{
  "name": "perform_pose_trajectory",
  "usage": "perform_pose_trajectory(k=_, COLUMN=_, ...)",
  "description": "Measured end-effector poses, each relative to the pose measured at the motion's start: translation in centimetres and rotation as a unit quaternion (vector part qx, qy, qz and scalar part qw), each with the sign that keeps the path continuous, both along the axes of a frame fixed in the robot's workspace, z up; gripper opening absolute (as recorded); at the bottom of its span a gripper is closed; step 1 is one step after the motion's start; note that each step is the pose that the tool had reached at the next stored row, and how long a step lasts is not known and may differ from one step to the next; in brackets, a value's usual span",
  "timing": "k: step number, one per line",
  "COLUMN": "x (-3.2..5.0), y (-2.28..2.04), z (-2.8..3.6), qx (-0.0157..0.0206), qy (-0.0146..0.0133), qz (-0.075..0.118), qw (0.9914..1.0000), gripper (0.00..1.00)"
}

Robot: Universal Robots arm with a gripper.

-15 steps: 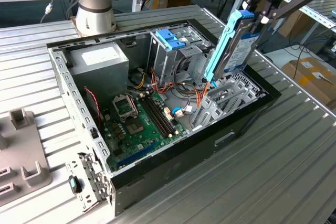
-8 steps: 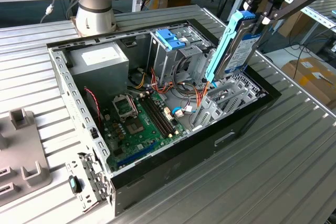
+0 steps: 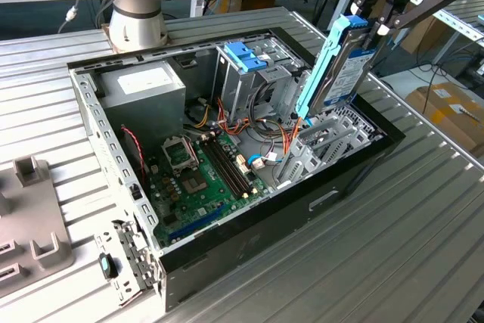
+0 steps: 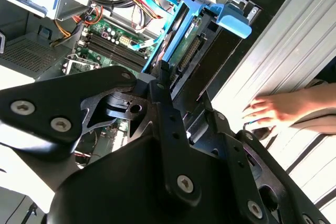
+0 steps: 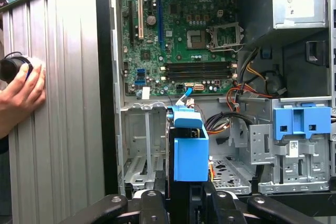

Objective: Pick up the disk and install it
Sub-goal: 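Pick up the disk, then insert the disk into the insertion slot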

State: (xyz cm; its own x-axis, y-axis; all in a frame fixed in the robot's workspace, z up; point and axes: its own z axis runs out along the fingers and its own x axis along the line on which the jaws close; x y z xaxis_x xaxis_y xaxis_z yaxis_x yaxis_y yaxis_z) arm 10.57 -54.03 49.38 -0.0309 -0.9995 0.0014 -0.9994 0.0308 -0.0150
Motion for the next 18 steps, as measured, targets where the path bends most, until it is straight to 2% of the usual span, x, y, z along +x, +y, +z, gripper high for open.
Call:
perform_pose_trajectory(k=3, x=0.03, y=-0.41, z=0.02, qx=-0.0001, qy=0.0000, qz=0.000, qw=1.00000, gripper=0.35)
perform_pose_trajectory(k=5, x=0.04, y=-0.91, z=0.01, qx=0.0001, qy=0.0000, qz=0.000, qw=1.00000, gripper=0.35)
perform_pose_trajectory(k=11, x=0.05, y=-1.94, z=-0.08, qx=0.0000, qy=0.0000, qz=0.000, qw=1.00000, gripper=0.35)
perform_pose_trajectory(k=15, x=0.05, y=-2.34, z=-0.85, qx=0.0001, qy=0.0000, qz=0.000, qw=1.00000, gripper=0.35)
perform_pose_trajectory(k=18, x=0.05, y=-2.34, z=-0.85, qx=0.0000, qy=0.0000, qz=0.000, qw=1.00000, gripper=0.35)
